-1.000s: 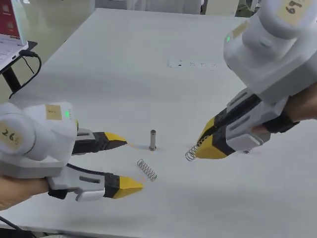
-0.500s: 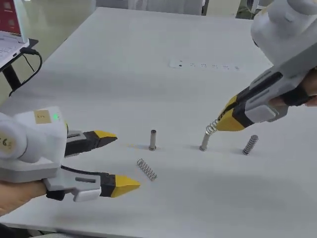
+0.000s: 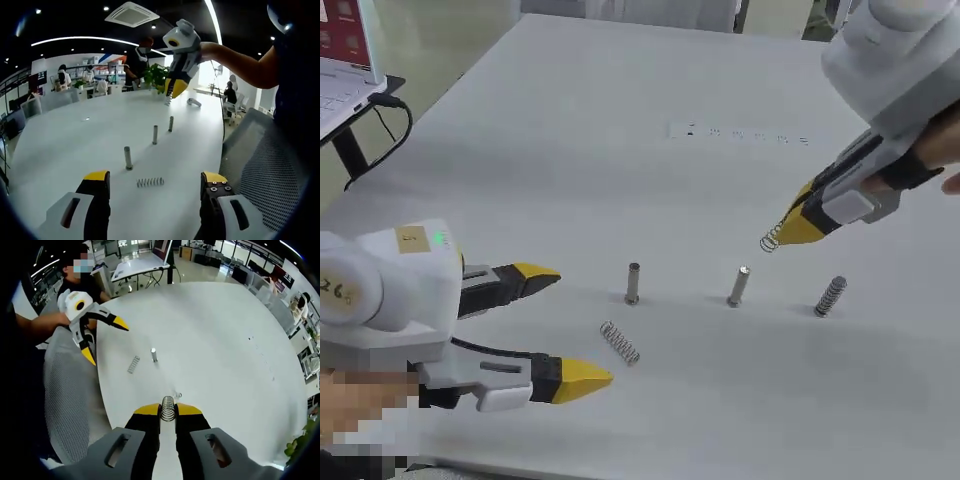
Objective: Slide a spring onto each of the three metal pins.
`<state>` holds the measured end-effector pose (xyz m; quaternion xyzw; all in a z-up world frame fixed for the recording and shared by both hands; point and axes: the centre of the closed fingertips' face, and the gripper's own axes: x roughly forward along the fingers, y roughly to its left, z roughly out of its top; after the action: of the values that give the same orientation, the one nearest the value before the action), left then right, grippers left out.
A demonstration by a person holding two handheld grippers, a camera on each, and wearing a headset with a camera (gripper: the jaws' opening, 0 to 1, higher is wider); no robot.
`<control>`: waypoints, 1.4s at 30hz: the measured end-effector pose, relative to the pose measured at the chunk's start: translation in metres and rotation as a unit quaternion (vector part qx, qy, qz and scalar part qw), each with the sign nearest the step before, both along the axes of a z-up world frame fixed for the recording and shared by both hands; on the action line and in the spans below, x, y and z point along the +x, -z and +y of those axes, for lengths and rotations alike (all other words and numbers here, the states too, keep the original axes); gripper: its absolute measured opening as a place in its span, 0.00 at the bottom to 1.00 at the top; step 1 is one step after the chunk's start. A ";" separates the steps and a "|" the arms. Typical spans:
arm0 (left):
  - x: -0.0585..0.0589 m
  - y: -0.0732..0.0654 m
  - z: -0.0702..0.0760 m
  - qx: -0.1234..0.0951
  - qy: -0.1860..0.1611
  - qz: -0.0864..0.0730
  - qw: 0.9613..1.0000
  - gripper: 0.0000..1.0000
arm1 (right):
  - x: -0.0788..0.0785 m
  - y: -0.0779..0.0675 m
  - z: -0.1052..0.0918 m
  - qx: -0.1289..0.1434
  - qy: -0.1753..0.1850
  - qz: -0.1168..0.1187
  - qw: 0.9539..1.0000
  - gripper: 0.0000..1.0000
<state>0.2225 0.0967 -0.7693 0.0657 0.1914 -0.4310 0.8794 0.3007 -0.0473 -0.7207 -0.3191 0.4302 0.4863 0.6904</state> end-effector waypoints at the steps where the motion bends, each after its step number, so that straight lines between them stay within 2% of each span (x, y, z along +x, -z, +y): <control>1: 0.000 0.000 0.000 -0.001 -0.001 0.000 1.000 0.70 | 0.001 0.002 0.000 -0.004 -0.001 0.001 1.000 0.08; 7: 0.001 -0.002 0.001 -0.010 -0.007 -0.001 1.000 0.71 | 0.008 0.016 0.006 -0.029 -0.016 0.008 0.999 0.08; 9: 0.001 -0.003 0.001 -0.011 -0.008 -0.002 1.000 0.72 | 0.018 0.021 0.008 -0.038 -0.020 0.009 0.999 0.08; 11: 0.001 -0.003 0.002 -0.013 -0.008 -0.002 1.000 0.72 | 0.022 0.025 0.009 -0.046 -0.022 0.010 0.999 0.08; 20: 0.000 -0.005 0.002 -0.021 -0.011 -0.003 1.000 0.73 | 0.028 0.042 0.009 -0.076 -0.032 0.021 0.996 0.08; 42: -0.003 -0.006 0.000 -0.025 -0.009 -0.003 1.000 0.74 | 0.028 0.057 0.007 -0.096 -0.037 0.038 0.994 0.08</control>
<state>0.2195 0.0968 -0.7632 0.0437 0.1782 -0.4277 0.8851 0.3289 -0.0399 -0.7780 -0.3809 0.4885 0.4795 0.6215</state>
